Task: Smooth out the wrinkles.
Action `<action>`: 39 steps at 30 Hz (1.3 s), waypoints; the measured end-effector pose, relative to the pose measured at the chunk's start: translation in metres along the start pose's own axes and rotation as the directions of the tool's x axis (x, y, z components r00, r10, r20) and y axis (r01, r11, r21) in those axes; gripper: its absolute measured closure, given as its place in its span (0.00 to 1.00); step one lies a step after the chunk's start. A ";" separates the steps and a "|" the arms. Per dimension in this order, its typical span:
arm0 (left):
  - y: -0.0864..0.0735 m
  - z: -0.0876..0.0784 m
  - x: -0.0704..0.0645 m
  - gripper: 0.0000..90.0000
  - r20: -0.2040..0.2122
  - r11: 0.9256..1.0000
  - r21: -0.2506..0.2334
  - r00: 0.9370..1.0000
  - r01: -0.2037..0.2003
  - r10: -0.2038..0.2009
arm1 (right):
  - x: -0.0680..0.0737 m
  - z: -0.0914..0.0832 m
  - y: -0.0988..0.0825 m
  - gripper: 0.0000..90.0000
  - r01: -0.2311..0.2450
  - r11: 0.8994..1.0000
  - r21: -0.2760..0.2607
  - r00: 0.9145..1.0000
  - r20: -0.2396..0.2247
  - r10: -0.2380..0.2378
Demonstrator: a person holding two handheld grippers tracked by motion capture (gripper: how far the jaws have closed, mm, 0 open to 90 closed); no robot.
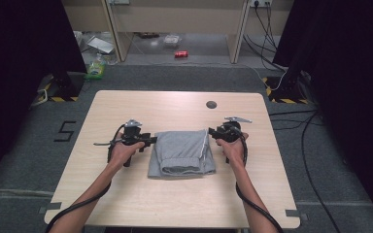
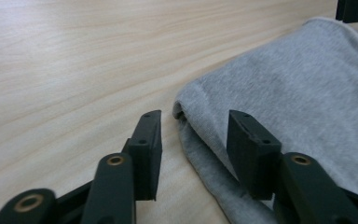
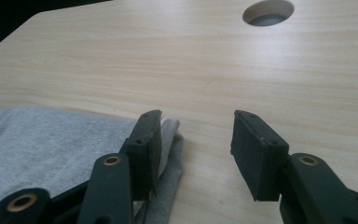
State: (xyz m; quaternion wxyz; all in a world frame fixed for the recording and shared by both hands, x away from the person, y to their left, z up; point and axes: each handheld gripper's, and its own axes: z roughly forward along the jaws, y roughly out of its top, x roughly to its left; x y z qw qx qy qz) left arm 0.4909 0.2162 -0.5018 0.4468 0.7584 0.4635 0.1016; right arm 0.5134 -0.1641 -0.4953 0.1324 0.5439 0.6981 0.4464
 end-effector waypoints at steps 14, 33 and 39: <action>-0.007 -0.028 -0.009 0.41 0.058 1.000 0.009 0.998 0.009 -0.009 | 0.010 -0.030 -0.006 0.53 0.054 0.999 0.002 0.998 -0.045 -0.054; -0.023 -0.052 -0.023 0.25 0.092 1.000 0.021 0.996 -0.006 0.004 | 0.027 -0.049 -0.019 0.44 0.119 0.993 0.006 0.990 -0.078 -0.118; -0.029 -0.059 -0.031 0.23 0.109 1.000 0.017 0.994 -0.023 0.021 | 0.030 -0.055 -0.025 0.44 0.125 0.992 0.004 0.989 -0.085 -0.124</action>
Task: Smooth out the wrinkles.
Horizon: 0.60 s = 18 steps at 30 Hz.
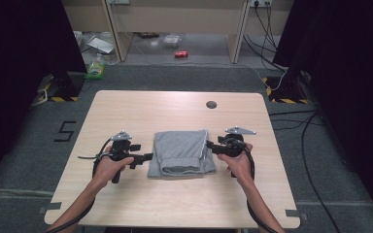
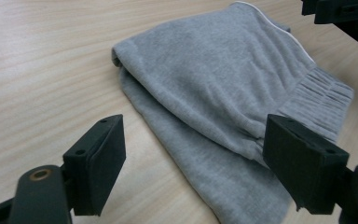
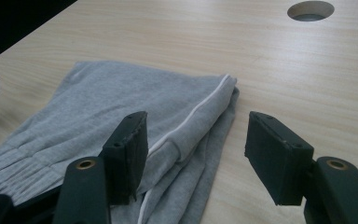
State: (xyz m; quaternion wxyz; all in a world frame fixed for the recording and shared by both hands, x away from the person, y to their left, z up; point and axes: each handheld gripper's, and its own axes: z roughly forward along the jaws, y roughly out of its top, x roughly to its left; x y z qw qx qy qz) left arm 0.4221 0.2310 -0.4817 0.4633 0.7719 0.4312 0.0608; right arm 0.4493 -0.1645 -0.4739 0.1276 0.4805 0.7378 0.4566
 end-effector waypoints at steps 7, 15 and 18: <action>-0.009 -0.005 -0.010 0.22 0.015 1.000 0.004 1.000 -0.024 0.024 | 0.005 -0.009 -0.005 0.43 0.005 1.000 -0.002 1.000 -0.012 -0.005; -0.019 -0.013 -0.018 0.21 0.026 0.999 0.002 0.999 -0.039 0.039 | 0.012 -0.017 -0.013 0.42 0.016 1.000 0.000 1.000 -0.024 -0.016; -0.023 -0.015 -0.020 0.21 0.030 0.999 0.005 0.999 -0.045 0.045 | 0.015 -0.019 -0.016 0.41 0.020 1.000 0.004 0.999 -0.027 -0.020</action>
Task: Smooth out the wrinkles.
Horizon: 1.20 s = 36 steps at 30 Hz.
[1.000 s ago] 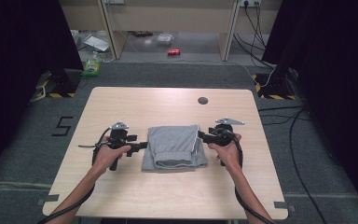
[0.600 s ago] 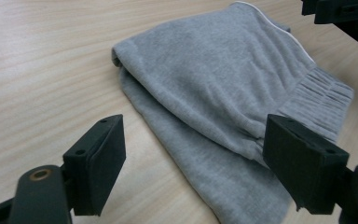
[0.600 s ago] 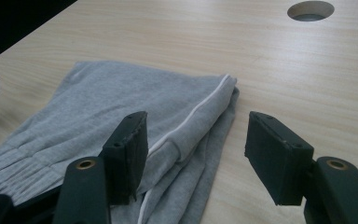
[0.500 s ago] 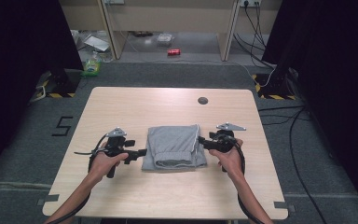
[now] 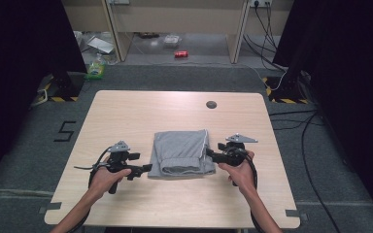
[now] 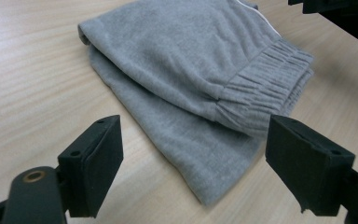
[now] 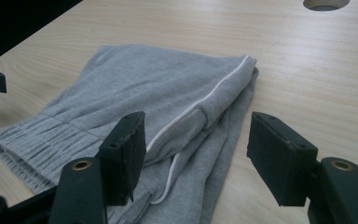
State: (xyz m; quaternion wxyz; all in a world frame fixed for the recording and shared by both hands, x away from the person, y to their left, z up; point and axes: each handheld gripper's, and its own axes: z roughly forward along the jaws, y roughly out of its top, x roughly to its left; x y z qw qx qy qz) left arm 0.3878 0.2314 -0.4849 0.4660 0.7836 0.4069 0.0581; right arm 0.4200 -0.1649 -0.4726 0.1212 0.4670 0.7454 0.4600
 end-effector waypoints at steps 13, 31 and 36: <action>-0.021 -0.006 -0.006 0.21 -0.006 1.000 0.011 1.000 -0.014 0.014 | 0.009 -0.011 -0.012 0.37 0.034 0.999 0.009 0.999 0.003 -0.034; -0.048 -0.012 -0.018 0.20 -0.021 0.997 0.049 0.998 -0.065 0.067 | 0.023 -0.024 -0.040 0.30 0.060 0.997 0.057 0.998 0.005 -0.060; -0.054 -0.013 -0.021 0.20 -0.032 0.994 0.059 0.995 -0.090 0.092 | 0.024 -0.031 -0.047 0.30 0.057 0.996 0.062 0.998 0.007 -0.057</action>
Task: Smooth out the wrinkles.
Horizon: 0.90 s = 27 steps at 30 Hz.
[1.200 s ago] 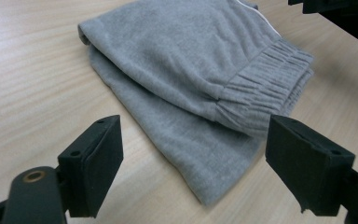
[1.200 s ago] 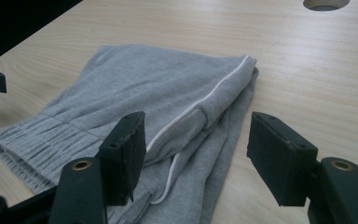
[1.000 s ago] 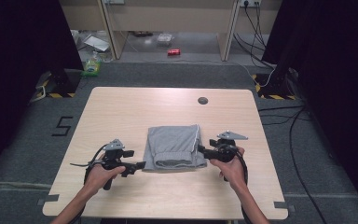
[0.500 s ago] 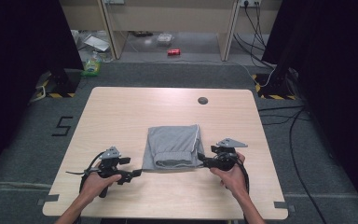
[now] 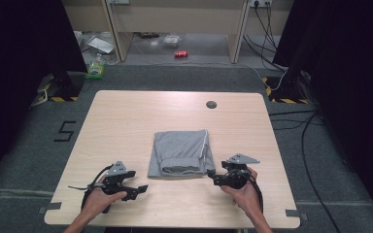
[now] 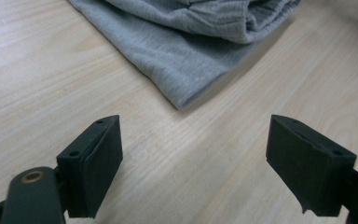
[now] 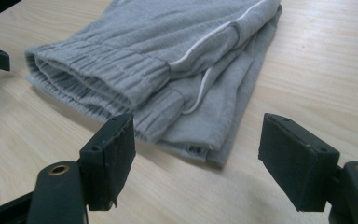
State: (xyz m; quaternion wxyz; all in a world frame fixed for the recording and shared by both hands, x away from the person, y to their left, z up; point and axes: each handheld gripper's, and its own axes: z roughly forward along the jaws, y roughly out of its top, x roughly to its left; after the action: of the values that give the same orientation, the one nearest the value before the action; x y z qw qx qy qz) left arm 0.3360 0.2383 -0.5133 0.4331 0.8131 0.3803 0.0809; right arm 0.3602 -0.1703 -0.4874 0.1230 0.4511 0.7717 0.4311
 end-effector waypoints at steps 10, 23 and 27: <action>-0.018 -0.012 -0.004 0.20 -0.010 1.000 0.008 1.000 -0.006 0.006 | 0.005 -0.007 -0.016 0.27 0.006 0.999 0.039 1.000 -0.004 -0.005; -0.027 -0.015 -0.010 0.17 -0.112 0.990 0.055 0.984 -0.129 0.135 | 0.016 -0.012 -0.035 0.20 0.090 0.988 0.124 0.995 0.036 -0.095; -0.027 -0.014 -0.010 0.16 -0.113 0.990 0.056 0.985 -0.128 0.134 | 0.019 -0.011 -0.041 0.19 0.093 0.983 0.157 0.995 0.032 -0.099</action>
State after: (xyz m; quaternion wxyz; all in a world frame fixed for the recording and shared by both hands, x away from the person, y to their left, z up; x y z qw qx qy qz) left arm 0.3075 0.2497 -0.5233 0.3840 0.8406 0.3524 0.1473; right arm 0.3194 -0.1702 -0.5092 0.1232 0.4302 0.8212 0.3541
